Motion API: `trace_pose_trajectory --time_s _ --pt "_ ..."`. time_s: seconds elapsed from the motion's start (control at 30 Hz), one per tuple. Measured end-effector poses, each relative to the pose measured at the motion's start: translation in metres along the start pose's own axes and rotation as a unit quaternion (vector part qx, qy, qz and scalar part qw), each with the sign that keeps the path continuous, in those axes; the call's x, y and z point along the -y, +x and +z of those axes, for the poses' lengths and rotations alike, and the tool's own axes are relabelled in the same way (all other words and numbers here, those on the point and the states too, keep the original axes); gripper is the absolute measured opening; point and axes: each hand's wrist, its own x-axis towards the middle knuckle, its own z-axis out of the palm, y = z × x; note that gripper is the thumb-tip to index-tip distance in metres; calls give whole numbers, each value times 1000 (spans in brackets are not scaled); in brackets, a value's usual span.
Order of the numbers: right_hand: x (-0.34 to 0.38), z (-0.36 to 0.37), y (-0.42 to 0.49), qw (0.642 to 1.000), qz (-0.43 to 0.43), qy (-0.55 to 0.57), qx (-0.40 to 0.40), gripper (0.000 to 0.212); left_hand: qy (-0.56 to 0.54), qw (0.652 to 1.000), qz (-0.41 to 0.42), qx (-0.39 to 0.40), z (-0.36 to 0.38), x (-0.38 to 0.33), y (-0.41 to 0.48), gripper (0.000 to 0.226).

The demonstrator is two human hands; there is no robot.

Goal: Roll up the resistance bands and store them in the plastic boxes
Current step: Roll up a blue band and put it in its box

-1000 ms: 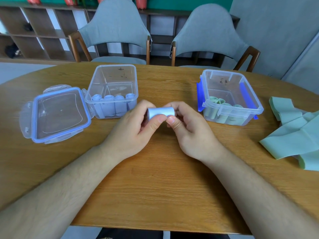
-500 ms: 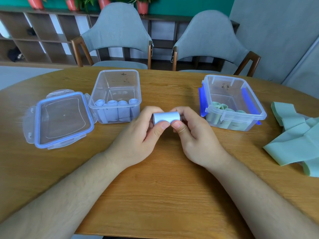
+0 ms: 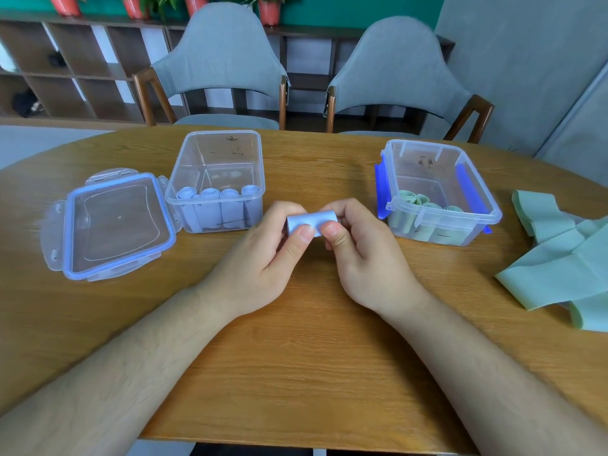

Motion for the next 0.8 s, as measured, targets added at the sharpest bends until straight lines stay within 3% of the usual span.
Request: trace_pose_trajectory --time_s 0.17,0.33,0.47,0.63,0.8 --pt "-1 1 -2 1000 6 12 2 17 20 1000 6 -11 0 -2 0 23" --pt "2 3 -1 978 99 181 26 30 14 1000 12 -9 -2 -1 0 24" --pt "4 -1 2 972 107 208 13 26 45 999 14 -15 -3 -3 1 33" --pt "0 0 3 977 111 183 -9 24 168 984 30 -58 -33 -3 6 69" --pt "-2 3 3 980 118 161 -14 23 336 941 25 -28 -80 22 15 56"
